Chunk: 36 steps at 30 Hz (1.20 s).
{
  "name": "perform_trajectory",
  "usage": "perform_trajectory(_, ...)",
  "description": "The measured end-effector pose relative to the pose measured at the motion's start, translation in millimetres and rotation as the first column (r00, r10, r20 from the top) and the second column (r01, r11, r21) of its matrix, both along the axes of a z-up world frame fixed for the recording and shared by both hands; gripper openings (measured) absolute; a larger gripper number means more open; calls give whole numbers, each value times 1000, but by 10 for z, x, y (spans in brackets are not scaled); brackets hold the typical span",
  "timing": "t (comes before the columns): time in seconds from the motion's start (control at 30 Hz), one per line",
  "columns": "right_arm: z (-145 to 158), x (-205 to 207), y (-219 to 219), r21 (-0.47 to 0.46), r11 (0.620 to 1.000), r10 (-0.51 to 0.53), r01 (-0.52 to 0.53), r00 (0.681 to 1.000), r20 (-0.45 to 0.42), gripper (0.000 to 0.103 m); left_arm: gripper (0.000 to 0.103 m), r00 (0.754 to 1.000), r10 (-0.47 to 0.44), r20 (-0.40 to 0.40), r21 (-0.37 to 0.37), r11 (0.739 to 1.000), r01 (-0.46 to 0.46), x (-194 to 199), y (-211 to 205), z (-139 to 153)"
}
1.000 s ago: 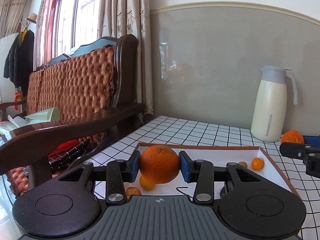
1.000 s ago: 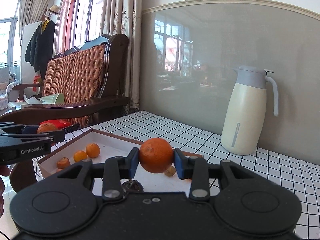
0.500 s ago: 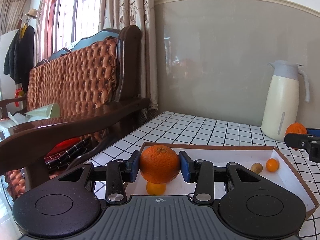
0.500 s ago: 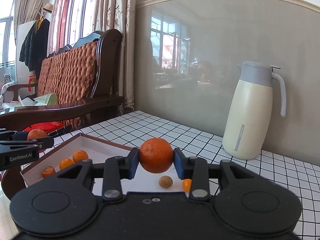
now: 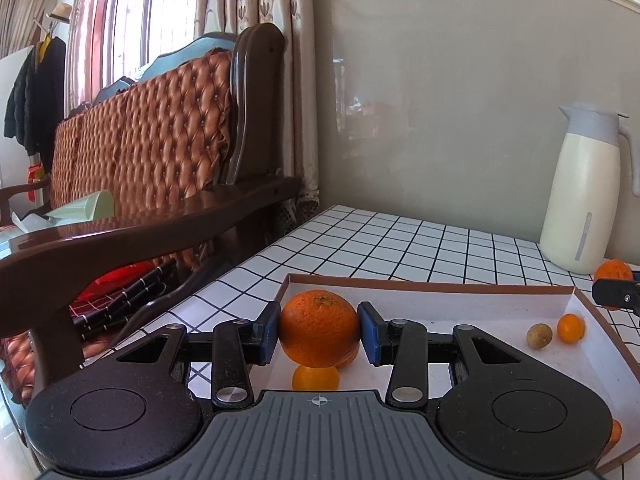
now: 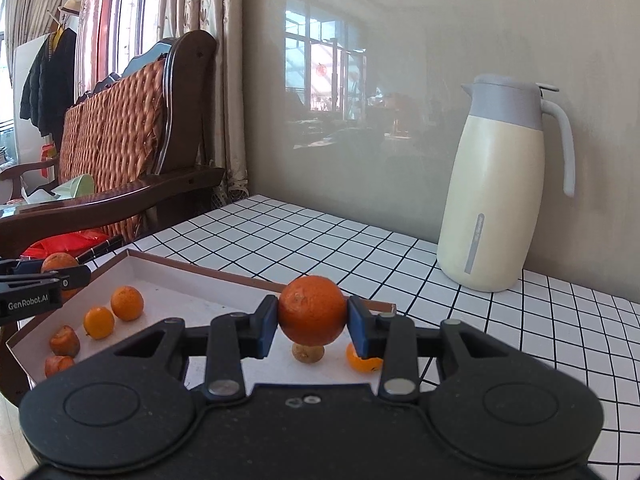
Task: Organize fruits
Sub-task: 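Carry both held oranges over the box and lower them inside, then open both grippers inside the box to release the oranges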
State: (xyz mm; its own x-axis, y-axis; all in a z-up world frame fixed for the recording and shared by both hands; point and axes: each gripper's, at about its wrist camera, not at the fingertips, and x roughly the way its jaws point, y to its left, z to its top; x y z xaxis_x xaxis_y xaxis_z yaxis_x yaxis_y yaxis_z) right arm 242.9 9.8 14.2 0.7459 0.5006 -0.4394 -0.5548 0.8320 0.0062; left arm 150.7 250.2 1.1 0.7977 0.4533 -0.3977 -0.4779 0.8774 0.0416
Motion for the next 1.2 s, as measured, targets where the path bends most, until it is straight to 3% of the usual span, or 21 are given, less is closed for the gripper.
perform_trajectory(0.1, -40, 68, 0, 6, 1000, 11, -11, 1000, -27, 30, 42, 1000, -6, -3, -18, 1000, 6, 47, 12, -19)
perform_trajectory(0.17, -82, 128, 70, -34, 999, 7, -9, 999, -45, 57, 44, 1000, -9, 7, -29, 1000, 9, 51, 15, -43)
perform_trajectory(0.2, -100, 124, 64, -35, 999, -12, 11, 999, -30, 89, 70, 1000, 0, 15, -29, 1000, 1, 38, 11, -48)
perform_trajectory(0.23, -110, 90, 29, -12, 999, -43, 43, 999, 13, 96, 90, 999, 13, 33, -19, 1000, -13, 13, 1, -53)
perform_trajectory(0.27, -113, 56, 0, 8, 999, -53, 53, 998, 44, 97, 103, 998, 26, 57, 4, 1000, -27, -20, -21, -53)
perform_trajectory(1.2, -93, 60, 16, 14, 1000, -21, 21, 1000, 8, 97, 103, 999, -7, 42, 9, 1000, 7, -73, -36, -55)
